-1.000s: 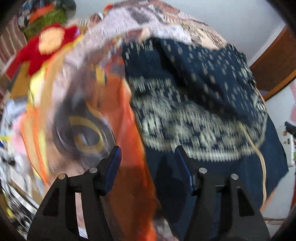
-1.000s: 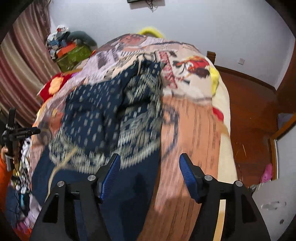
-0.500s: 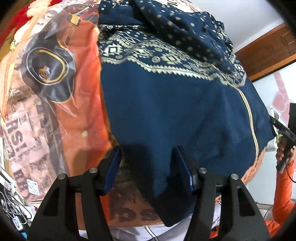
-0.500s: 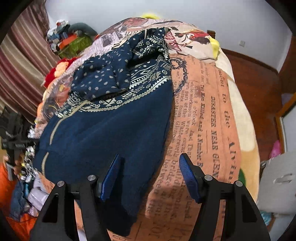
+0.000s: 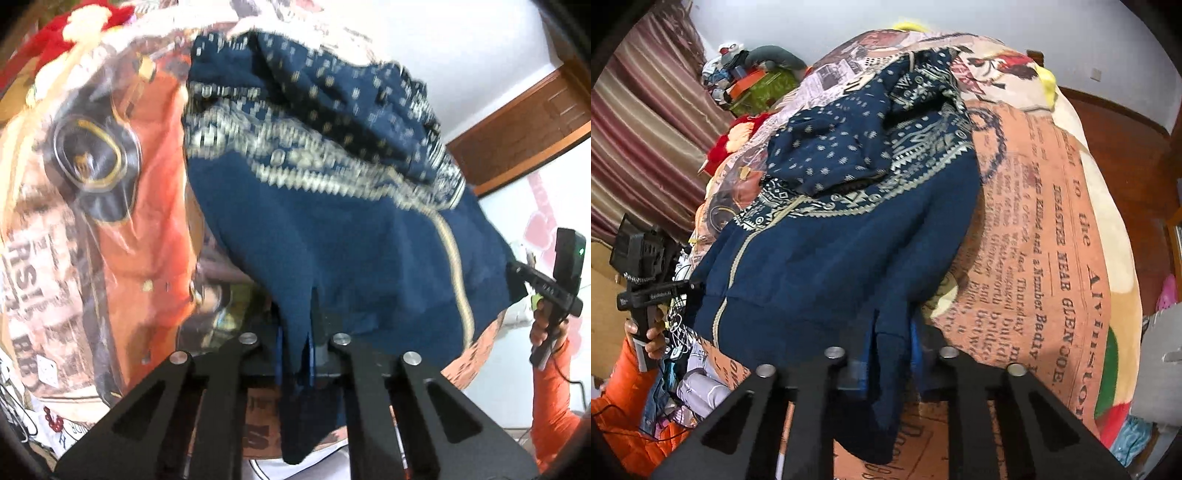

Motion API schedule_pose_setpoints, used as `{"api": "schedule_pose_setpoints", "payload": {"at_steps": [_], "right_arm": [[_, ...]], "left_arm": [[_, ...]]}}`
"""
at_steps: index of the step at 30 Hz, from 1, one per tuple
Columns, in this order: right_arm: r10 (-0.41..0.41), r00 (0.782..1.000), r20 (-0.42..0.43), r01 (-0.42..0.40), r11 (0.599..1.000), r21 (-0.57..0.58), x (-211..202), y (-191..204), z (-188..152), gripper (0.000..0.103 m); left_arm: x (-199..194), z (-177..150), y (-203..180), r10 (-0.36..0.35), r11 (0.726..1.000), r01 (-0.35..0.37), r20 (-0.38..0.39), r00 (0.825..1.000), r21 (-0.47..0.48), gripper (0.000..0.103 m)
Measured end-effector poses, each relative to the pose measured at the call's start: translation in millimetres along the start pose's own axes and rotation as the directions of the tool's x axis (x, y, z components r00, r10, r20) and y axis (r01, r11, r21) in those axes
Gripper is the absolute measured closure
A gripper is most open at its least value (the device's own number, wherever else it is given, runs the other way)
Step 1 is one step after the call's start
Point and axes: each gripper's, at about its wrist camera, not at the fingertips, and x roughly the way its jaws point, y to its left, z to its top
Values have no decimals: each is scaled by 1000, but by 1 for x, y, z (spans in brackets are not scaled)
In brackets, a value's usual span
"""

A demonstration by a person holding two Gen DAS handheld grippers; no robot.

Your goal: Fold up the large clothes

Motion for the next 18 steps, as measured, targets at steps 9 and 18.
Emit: {"api": "schedule_pose_setpoints", "payload": {"at_steps": [9, 18], "right_arm": [[-19, 992, 125, 26, 998, -54, -24, 20, 53, 94], [-6, 978, 208, 5, 1000, 4, -7, 16, 166, 96]], "left_arm": [[-46, 78, -26, -17, 999, 7, 205, 979, 49, 95], [-27, 190, -12, -11, 999, 20, 246, 969, -34, 95]]}}
